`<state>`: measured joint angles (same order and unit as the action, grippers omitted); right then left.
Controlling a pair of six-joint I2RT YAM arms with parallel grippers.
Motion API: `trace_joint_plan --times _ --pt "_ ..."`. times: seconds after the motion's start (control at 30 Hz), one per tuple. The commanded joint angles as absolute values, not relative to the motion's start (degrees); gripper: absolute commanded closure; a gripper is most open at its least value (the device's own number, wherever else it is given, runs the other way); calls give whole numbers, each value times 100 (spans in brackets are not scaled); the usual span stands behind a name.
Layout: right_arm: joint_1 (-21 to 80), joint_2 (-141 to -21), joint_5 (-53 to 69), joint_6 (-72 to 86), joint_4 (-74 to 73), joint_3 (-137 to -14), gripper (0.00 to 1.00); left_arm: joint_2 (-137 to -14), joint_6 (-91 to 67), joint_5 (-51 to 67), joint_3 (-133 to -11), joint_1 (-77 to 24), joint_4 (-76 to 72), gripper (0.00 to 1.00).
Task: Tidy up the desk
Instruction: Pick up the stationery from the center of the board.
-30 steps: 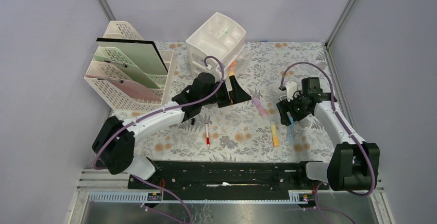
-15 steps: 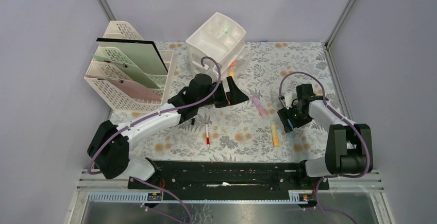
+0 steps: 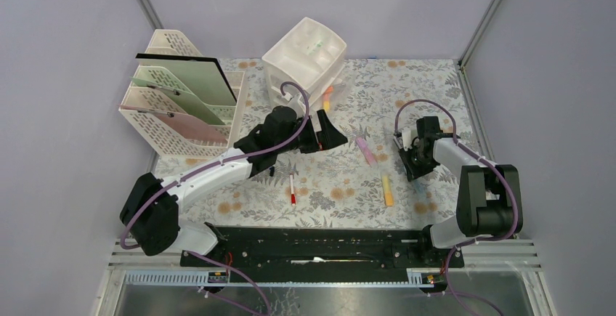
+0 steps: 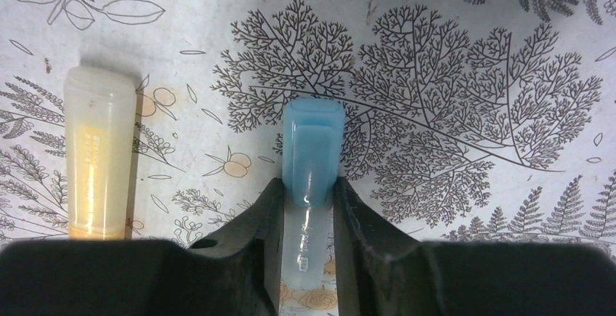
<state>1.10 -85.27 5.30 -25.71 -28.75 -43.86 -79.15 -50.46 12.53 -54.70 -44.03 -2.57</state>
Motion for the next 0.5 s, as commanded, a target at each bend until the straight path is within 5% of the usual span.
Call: trace_joint_plan --times 0.0,0.47 --pt "105 -8670 639 -2516 -2884 -4370 77 -7731 -4840 1114 -5598 -4419 -427 1" --pt "106 -7973 1898 -3285 -3868 -4900 92 -7383 -3982 717 -6044 -4327 190 1"
